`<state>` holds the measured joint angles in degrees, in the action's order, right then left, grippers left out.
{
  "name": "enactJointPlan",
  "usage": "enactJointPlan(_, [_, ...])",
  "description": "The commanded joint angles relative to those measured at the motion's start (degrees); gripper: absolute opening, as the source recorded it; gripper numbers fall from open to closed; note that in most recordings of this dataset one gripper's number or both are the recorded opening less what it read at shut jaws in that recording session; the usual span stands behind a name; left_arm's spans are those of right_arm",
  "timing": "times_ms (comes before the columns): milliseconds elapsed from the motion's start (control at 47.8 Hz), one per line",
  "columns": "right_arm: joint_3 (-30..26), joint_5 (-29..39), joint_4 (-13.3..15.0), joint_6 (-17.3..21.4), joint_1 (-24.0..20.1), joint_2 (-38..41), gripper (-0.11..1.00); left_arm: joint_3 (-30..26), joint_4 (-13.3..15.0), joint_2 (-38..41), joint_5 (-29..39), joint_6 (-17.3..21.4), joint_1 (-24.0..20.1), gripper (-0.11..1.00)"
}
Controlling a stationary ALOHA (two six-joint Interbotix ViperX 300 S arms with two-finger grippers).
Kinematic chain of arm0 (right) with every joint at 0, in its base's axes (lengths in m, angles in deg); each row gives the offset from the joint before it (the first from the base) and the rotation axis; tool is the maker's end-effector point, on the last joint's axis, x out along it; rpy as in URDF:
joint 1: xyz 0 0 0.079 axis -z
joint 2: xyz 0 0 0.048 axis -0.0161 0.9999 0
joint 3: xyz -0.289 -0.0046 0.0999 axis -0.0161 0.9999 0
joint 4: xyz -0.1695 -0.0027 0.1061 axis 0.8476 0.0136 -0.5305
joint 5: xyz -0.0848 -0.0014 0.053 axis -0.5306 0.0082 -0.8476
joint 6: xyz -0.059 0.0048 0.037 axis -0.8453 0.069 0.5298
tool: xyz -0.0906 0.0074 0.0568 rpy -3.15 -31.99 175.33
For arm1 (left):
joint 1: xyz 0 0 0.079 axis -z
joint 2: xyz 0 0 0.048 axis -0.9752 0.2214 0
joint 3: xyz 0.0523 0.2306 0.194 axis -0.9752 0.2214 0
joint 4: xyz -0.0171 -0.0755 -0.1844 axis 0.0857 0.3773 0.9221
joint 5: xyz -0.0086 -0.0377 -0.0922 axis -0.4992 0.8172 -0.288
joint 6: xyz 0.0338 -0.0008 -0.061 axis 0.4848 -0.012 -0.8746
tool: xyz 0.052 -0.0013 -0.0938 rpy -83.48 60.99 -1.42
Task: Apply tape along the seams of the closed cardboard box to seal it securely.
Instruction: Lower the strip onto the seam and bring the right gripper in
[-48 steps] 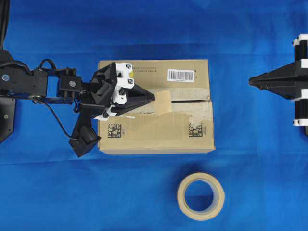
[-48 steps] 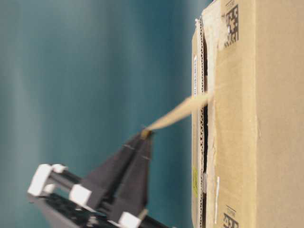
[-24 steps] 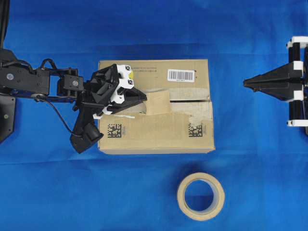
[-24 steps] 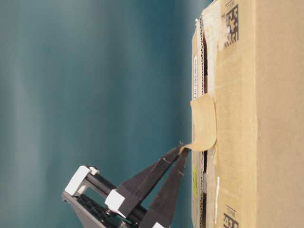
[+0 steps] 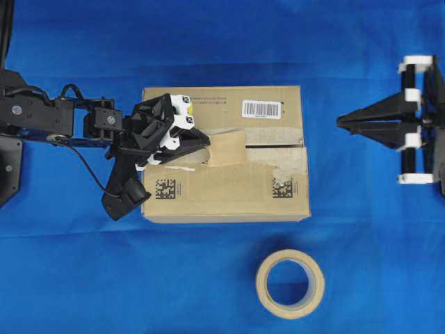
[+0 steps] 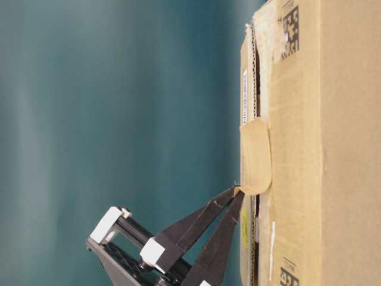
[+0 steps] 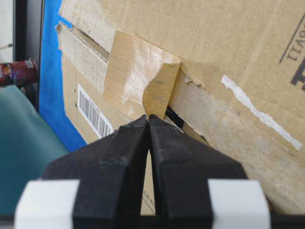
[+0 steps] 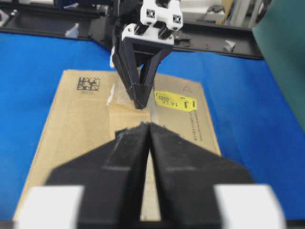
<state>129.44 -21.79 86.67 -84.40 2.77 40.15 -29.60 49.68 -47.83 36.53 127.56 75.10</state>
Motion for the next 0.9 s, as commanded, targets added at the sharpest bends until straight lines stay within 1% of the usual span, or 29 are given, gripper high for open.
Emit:
enactJointPlan(0, [-2.55, -2.11, -0.53, 0.09, 0.00, 2.64, 0.33, -1.32, 0.00, -0.44, -0.18, -0.09, -0.18, 0.00])
enactJointPlan(63, [-3.96, -3.25, -0.53, 0.09, 0.00, 5.45, 0.50, -1.41, 0.09, -0.44, -0.18, -0.09, -0.26, 0.00])
enactJointPlan(105, [-4.92, -3.78, -0.53, 0.00, 0.09, 7.03, 0.57, -1.41, 0.00, -0.44, -0.18, -0.09, -0.26, 0.00])
enactJointPlan(146, [-5.89, -4.22, -0.53, 0.09, 0.00, 8.70, 0.56, -1.41, 0.00, -0.44, -0.18, -0.09, -0.26, 0.00])
enactJointPlan(230, [-8.26, -4.66, -0.53, 0.09, 0.00, 12.39, 0.49, -1.41, 0.00, -0.44, -0.18, -0.09, -0.26, 0.00])
enactJointPlan(293, [-9.84, -4.75, -0.53, 0.09, 0.09, 15.03, 0.46, -1.41, 0.00, -0.44, -0.18, -0.09, -0.26, 0.00])
enactJointPlan(460, [-14.59, -4.66, -0.53, 0.09, 0.00, 22.15, 0.47, -1.49, 0.00, -0.44, -0.18, -0.09, -0.26, 0.00])
enactJointPlan(690, [-20.04, -3.43, -0.18, -0.18, -0.70, 29.09, 0.47, -1.49, 0.00, -0.35, -0.18, -0.09, -0.44, 0.00])
enactJointPlan(878, [-22.41, -1.85, -0.09, -0.18, -0.79, 33.40, 0.47, -1.49, 0.00, -0.35, -0.18, -0.09, -0.70, 0.00])
